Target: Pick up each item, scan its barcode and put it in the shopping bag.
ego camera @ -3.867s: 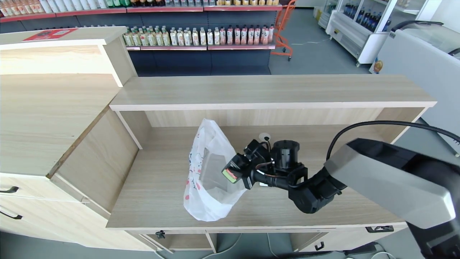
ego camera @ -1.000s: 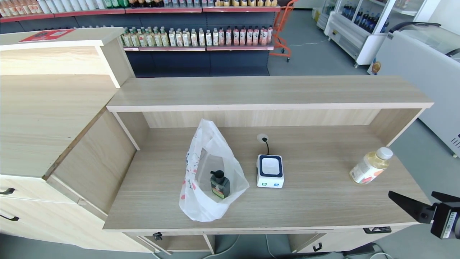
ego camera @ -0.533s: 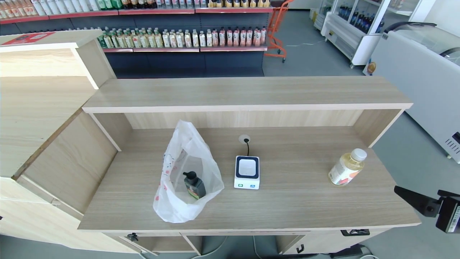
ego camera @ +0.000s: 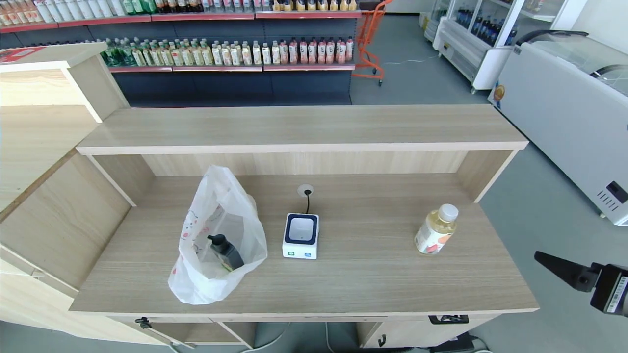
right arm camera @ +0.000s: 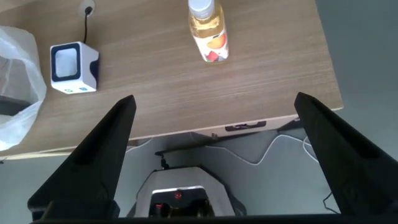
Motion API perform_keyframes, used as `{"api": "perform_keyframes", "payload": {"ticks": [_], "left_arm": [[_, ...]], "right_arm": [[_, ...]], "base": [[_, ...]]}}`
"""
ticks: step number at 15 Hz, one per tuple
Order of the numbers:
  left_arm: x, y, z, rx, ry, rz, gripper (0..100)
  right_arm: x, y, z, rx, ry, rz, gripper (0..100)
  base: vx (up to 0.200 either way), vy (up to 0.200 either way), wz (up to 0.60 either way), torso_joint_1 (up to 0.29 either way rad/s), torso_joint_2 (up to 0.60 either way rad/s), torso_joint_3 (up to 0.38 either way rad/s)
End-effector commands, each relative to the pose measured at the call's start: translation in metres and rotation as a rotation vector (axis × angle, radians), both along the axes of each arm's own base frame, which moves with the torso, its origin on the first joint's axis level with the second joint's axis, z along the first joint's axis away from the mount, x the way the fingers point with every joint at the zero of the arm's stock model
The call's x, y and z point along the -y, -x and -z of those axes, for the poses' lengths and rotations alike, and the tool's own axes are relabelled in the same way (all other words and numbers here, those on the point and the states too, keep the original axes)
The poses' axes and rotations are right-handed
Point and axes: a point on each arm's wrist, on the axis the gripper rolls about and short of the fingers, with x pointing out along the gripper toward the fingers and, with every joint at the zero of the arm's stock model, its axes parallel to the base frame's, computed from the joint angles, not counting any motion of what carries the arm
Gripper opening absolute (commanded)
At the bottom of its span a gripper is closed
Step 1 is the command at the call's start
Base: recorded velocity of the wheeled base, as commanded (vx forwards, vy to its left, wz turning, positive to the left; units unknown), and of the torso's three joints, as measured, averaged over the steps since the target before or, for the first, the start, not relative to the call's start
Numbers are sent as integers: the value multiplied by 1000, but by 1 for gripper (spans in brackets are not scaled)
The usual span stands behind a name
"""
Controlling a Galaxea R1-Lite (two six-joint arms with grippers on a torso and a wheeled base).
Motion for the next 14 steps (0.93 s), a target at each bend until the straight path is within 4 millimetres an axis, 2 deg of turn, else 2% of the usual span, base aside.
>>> {"api": "perform_keyframes", "payload": {"ticks": [1, 4, 8, 9, 10, 11, 12, 14], "left_arm": [[0, 0, 0, 1, 0, 0, 100], [0, 0, 0, 0, 2, 0, 100], [0, 0, 0, 0, 9, 0, 100], [0, 0, 0, 0, 9, 0, 100], [0, 0, 0, 0, 9, 0, 100], [0, 0, 0, 0, 9, 0, 100], [0, 0, 0, 0, 9, 0, 100], [0, 0, 0, 0, 9, 0, 100]], "right_arm": [[-1, -7, 3, -32, -12, 4, 100], [-3, -20, 6, -78, -47, 15, 100], [-11, -45, 17, -183, -111, -28, 100], [-14, -65, 24, -242, -115, -28, 100], [-17, -78, 29, -272, -109, -29, 100], [-17, -78, 29, -272, -109, -29, 100], [-27, -96, 39, -326, -92, -58, 100], [-38, -113, 50, -376, -77, -90, 100]], "base": [[0, -200, 0, 2, 2, 2], [0, -200, 0, 2, 1, 4], [0, 0, 0, 0, 0, 0], [0, 0, 0, 0, 0, 0], [0, 0, 0, 0, 0, 0], [0, 0, 0, 0, 0, 0], [0, 0, 0, 0, 0, 0], [0, 0, 0, 0, 0, 0]]}}
